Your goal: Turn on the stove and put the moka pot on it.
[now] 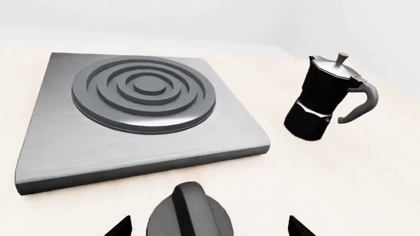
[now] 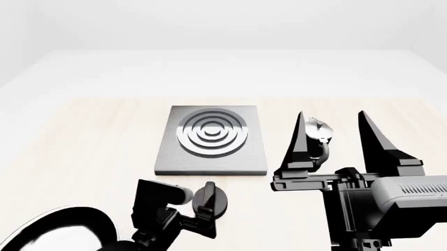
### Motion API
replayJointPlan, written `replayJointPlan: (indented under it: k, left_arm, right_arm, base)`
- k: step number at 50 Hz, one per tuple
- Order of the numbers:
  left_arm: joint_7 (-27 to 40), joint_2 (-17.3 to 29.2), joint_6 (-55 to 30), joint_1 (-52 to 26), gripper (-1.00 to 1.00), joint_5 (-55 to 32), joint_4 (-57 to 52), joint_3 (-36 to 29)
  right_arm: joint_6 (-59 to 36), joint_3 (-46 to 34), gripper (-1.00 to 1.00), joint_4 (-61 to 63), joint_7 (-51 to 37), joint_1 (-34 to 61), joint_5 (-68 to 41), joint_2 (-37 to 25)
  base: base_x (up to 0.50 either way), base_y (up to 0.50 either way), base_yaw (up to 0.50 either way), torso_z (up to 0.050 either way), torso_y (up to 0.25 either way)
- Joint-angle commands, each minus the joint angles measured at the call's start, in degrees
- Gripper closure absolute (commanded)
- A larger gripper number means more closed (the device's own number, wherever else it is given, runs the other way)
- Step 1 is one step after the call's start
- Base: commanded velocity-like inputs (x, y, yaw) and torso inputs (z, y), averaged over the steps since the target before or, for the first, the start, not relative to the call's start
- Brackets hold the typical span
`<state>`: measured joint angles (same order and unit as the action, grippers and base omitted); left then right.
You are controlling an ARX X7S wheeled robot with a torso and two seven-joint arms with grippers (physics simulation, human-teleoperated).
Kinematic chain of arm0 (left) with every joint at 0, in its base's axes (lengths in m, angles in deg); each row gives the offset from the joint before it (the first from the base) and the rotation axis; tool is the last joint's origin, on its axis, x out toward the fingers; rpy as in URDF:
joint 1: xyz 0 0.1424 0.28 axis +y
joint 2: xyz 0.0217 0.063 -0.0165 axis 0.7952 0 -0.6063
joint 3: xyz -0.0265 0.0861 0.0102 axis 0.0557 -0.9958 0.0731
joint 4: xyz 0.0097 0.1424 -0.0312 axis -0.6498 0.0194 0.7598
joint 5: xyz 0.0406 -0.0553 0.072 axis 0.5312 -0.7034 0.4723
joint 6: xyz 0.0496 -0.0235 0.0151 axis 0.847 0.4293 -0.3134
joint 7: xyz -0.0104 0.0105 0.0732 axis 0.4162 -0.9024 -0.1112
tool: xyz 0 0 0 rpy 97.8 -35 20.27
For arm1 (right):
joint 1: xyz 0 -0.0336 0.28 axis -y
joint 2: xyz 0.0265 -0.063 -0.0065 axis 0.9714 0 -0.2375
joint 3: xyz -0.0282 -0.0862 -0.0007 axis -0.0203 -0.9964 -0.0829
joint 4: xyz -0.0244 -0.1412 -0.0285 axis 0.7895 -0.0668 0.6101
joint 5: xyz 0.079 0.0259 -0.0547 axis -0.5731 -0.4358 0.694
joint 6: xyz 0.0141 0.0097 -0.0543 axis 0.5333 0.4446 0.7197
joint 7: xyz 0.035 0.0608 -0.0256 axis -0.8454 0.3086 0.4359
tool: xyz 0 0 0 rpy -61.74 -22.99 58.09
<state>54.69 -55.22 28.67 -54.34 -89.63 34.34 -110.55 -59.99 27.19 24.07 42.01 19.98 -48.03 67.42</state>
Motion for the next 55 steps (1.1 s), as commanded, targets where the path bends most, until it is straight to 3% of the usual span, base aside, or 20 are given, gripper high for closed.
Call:
replayJointPlan:
  k: [1,20,27,31,35,40,55]
  left_arm:
    - [-3.33,-2.12,0.78,-0.8,-1.0,0.17,4.78,-1.3]
    - [-6.91,-5.04,2.18,-2.47,-1.0,1.06,9.96,-2.74]
    - [-7.71,-5.94,2.49,-2.81,-1.0,1.22,11.59,-3.15]
    - [-8.07,-6.29,2.78,-2.86,-1.0,1.49,12.55,-3.36]
    - [-8.49,-6.55,3.15,-2.79,-1.0,1.59,13.55,-3.41]
    - [-8.42,-6.59,3.2,-2.59,-1.0,1.43,14.22,-3.29]
    - [-9.08,-7.82,3.48,-3.27,-1.0,1.84,17.8,-3.69]
  right_arm:
    - [-2.01,0.11,-1.0,1.3,-0.77,0.97,-1.03,-0.45]
    - [2.11,-1.12,-1.0,-1.48,-0.46,-0.98,-0.04,-0.87]
    - [-1.02,-0.53,-1.0,0.22,-1.15,0.66,-1.6,-1.24]
    - [2.48,-1.19,-1.0,-1.8,-0.65,-1.0,-0.39,-1.14]
    - [-1.32,-0.75,-1.0,0.57,-1.43,0.83,-1.85,-1.45]
    - [1.77,-1.13,-1.0,-1.15,-1.02,-0.66,-0.87,-1.51]
    - [-0.45,-0.88,-1.0,-0.17,-1.59,1.06,-2.27,-1.92]
  base:
    - [0.0,0.0,0.0,0.0,0.0]
    - [0.0,0.0,0.0,0.0,0.0]
    - [0.0,0.0,0.0,0.0,0.0]
    - [0.0,0.0,0.0,0.0,0.0]
    - [0.0,0.0,0.0,0.0,0.0]
    - [0.0,0.0,0.0,0.0,0.0]
    - [0.0,0.0,0.0,0.0,0.0]
